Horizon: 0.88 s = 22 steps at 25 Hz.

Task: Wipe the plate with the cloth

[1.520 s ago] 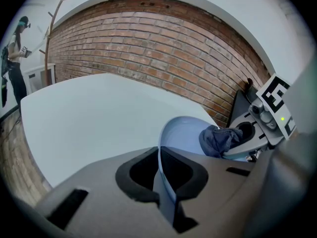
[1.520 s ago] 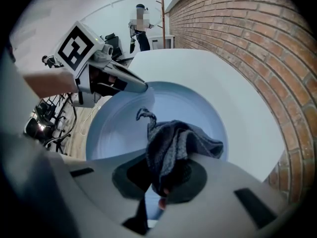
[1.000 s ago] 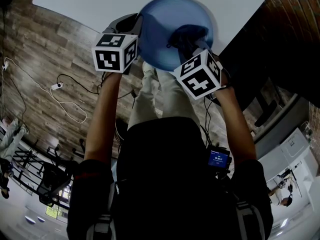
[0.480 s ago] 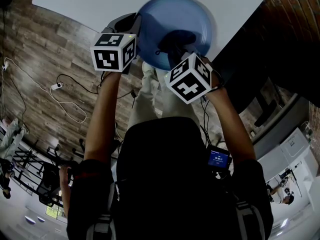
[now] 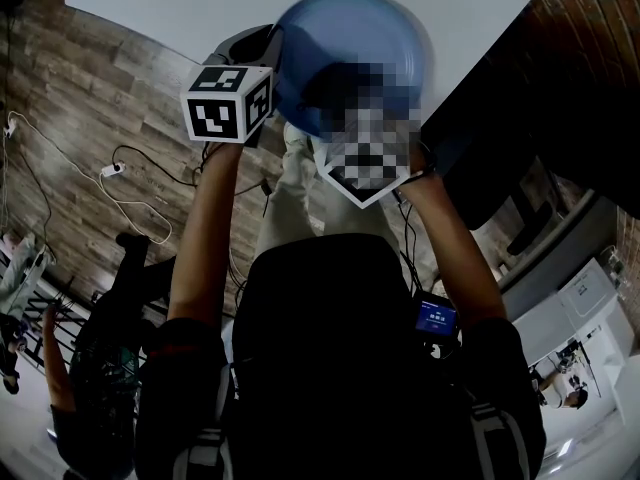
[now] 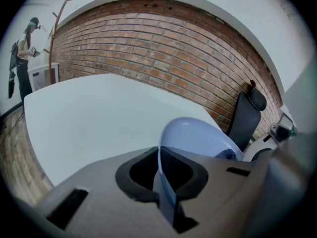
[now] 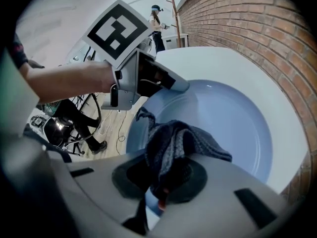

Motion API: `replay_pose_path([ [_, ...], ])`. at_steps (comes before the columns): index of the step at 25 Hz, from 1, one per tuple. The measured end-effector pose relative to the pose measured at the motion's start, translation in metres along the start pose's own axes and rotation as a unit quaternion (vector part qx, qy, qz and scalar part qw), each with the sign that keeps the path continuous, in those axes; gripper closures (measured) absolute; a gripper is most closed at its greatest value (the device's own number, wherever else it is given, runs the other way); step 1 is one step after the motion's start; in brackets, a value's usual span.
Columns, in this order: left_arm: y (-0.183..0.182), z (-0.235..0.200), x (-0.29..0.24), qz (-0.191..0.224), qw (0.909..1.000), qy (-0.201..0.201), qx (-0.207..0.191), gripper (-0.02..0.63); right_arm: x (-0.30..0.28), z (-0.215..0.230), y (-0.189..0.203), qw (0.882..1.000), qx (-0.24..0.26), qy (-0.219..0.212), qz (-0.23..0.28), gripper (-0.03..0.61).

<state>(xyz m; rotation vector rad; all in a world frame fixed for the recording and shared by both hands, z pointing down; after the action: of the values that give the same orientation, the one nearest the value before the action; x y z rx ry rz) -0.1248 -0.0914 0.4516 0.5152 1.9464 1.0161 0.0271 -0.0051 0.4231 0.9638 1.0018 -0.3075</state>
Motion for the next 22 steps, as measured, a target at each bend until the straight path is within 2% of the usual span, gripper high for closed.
replay_pose_path([
  [12,0.001,-0.003,0.004,0.001,1.0000,0.001,0.003,0.581,-0.013,-0.003,-0.018,0.999,-0.023,-0.031,0.019,0.537],
  [22,-0.002,-0.004,0.003,0.002,1.0000,0.005,0.004,0.581,-0.022,0.005,-0.038,0.999,-0.025,-0.014,0.034,0.537],
])
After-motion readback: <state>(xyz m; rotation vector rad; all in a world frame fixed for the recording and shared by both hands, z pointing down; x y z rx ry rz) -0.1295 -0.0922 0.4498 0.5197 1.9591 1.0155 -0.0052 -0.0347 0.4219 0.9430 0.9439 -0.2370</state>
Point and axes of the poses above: the fingertips, and each gripper's own axes: x backward along the fingers, z to its right, y out of its underside, the point moved 10 cm from there along x, backward along the fingers, and after that the axes turned 12 degrees about z, right-handed, at the moved point
